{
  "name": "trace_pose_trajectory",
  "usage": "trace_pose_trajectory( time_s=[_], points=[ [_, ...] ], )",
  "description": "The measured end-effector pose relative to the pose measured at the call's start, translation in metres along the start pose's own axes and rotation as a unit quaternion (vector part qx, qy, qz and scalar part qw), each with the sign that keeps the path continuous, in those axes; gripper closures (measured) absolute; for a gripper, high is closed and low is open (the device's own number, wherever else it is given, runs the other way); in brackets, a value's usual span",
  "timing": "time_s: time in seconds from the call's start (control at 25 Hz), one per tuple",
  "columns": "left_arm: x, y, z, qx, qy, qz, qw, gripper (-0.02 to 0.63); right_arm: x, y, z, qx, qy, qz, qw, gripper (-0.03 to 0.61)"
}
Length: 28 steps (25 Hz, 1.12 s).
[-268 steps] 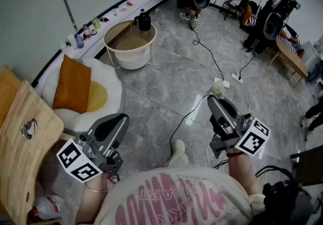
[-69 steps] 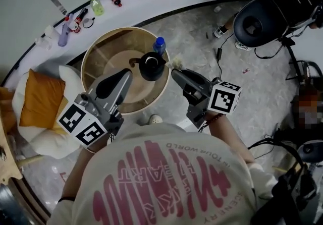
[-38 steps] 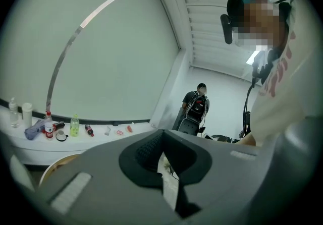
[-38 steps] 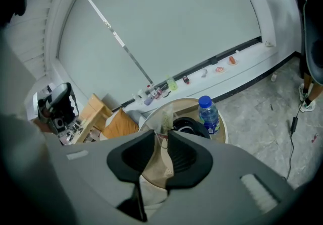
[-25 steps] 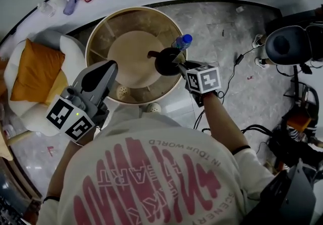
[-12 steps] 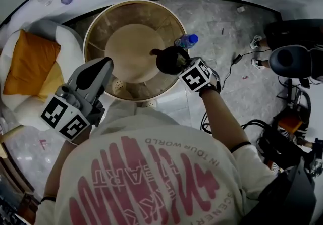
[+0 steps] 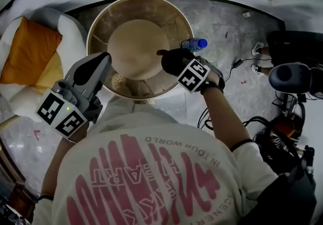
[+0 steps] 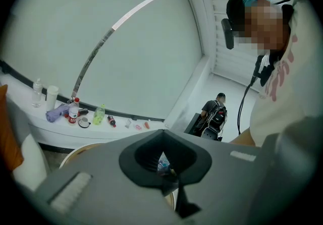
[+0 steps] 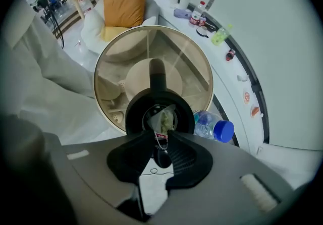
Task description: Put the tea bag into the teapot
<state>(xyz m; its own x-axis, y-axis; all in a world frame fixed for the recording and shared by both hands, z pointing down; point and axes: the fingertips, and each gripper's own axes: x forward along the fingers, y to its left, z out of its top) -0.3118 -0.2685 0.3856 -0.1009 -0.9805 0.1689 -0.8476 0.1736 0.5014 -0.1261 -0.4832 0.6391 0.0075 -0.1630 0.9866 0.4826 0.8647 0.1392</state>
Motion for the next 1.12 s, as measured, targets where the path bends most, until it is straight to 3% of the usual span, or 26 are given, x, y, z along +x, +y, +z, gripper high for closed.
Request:
trace_pose_trajectory(
  time_s=[0.24, 0.88, 1.12],
  points=[
    [-0.006, 0.012, 0.000, -0.006, -0.002, 0.011, 0.9999, 0.601, 0.005, 0.003, 0.016, -0.014, 0.001, 0.018, 1.000, 0.492],
    [-0.015, 0.021, 0.002, -0.002, 0.003, 0.023, 0.9997, 0.601, 0.018, -0.001, 0.024, 0.084, -0.037, 0.071, 0.993, 0.491],
    [-0.013, 0.019, 0.001, -0.002, 0.004, 0.020, 0.9998, 0.601, 0.020, -0.002, 0.025, 0.089, -0.048, 0.084, 0.991, 0.497]
  ],
)
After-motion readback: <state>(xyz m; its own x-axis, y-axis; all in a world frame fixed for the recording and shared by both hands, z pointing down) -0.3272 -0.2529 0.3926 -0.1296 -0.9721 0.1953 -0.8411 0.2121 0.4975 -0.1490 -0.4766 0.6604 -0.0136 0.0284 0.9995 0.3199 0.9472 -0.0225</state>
